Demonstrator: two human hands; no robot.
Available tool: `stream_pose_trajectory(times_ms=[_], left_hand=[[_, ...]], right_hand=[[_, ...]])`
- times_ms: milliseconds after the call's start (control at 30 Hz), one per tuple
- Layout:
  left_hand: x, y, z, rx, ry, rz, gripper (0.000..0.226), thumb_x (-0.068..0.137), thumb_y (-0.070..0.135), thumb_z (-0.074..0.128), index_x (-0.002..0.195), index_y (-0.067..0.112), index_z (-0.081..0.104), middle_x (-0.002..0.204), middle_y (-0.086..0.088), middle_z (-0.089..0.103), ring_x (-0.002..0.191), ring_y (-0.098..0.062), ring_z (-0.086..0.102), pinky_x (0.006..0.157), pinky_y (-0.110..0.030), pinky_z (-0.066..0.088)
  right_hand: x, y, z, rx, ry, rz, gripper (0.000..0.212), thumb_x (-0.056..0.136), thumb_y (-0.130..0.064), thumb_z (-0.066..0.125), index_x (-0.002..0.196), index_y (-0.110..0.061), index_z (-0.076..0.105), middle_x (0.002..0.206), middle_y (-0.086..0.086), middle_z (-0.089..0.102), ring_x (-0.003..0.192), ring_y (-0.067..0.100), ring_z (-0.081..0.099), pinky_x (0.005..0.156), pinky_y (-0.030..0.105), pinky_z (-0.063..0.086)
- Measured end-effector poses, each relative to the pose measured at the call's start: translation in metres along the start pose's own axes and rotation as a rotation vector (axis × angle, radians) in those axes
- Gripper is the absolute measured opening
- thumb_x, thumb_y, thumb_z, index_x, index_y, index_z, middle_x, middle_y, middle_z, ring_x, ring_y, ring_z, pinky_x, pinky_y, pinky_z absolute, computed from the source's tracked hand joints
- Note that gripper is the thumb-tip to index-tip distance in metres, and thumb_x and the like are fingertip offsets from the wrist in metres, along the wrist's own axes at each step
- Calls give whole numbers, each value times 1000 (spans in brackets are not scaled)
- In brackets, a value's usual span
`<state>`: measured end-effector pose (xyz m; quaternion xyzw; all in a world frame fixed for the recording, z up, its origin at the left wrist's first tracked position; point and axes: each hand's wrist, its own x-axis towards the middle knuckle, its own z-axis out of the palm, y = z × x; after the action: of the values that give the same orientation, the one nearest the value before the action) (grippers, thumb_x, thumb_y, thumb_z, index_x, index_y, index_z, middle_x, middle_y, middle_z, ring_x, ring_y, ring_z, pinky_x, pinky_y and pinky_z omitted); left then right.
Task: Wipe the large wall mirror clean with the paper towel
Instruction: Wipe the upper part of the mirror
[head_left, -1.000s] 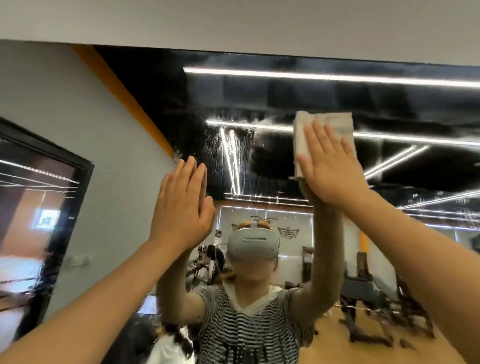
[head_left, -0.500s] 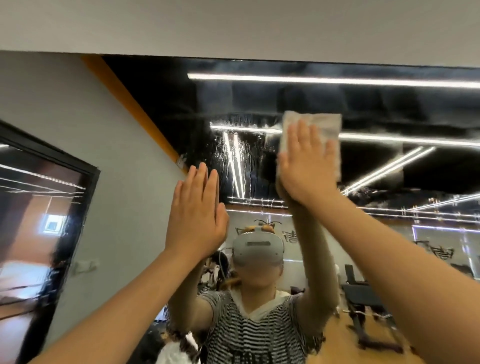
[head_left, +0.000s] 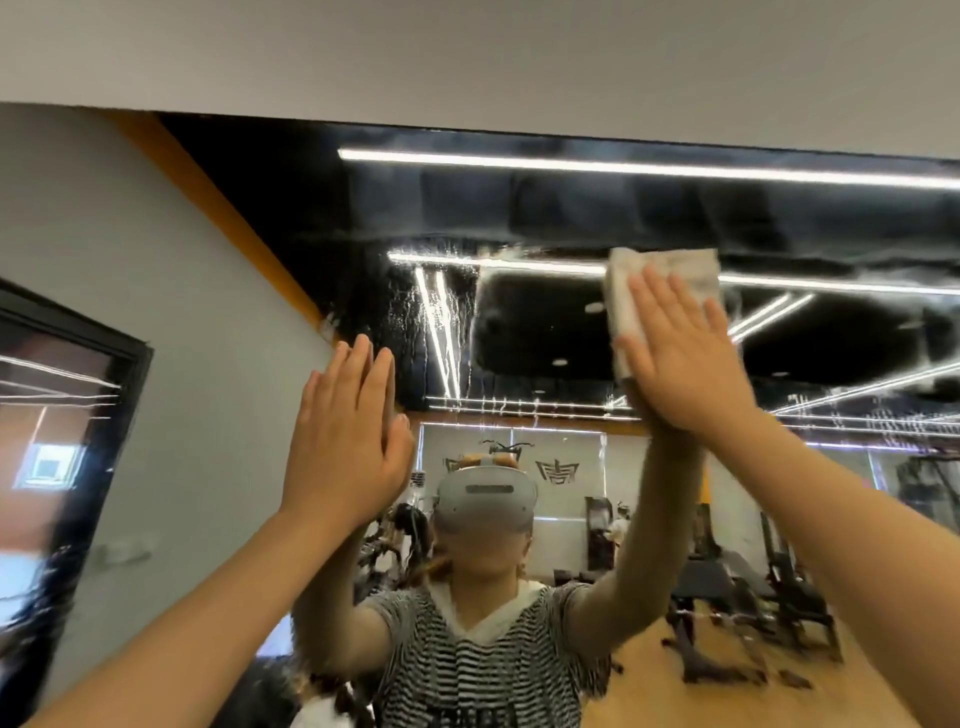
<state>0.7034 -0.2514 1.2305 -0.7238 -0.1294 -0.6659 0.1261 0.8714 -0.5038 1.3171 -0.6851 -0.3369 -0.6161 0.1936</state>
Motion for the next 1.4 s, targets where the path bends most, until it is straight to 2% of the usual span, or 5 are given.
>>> stream_pose_trajectory(times_ms=[333,667,867,1100,1400], left_hand=[[0,2,0,35,6,-1,68,90,37,22,149,5,30,157,-17,26,146,-31,20,117,-43,8],[-1,2,-3,-27,18,3,71,89,41,19,152,11,26,160,-11,21,148,-25,12,115,-37,-5],[-1,1,-3,-30,25,14,69,89,40,22,151,10,29,159,-11,24,148,-26,16,115,-36,-4],[-2,1,-1,-8,26,11,68,90,39,23,151,10,28,159,-12,24,148,-27,15,114,-37,-5],[-2,0,6,77,68,21,65,91,35,30,150,7,30,157,-15,28,146,-28,21,113,-43,2]], right_hand=[[2,-1,0,11,97,305,66,94,-37,11,154,-12,11,160,13,14,147,32,13,116,59,12],[32,-153,22,41,-13,0,58,104,-37,20,156,-20,-3,163,4,-8,149,25,-9,117,51,-7],[38,-115,15,-42,16,-183,57,104,-45,14,155,-22,13,163,1,11,149,21,9,118,44,7],[29,-72,12,13,71,-36,63,98,-44,12,155,-18,16,162,7,13,149,27,8,119,46,4],[50,-150,23,62,109,-37,53,105,-29,24,153,-8,20,162,12,10,149,26,8,119,48,8]])
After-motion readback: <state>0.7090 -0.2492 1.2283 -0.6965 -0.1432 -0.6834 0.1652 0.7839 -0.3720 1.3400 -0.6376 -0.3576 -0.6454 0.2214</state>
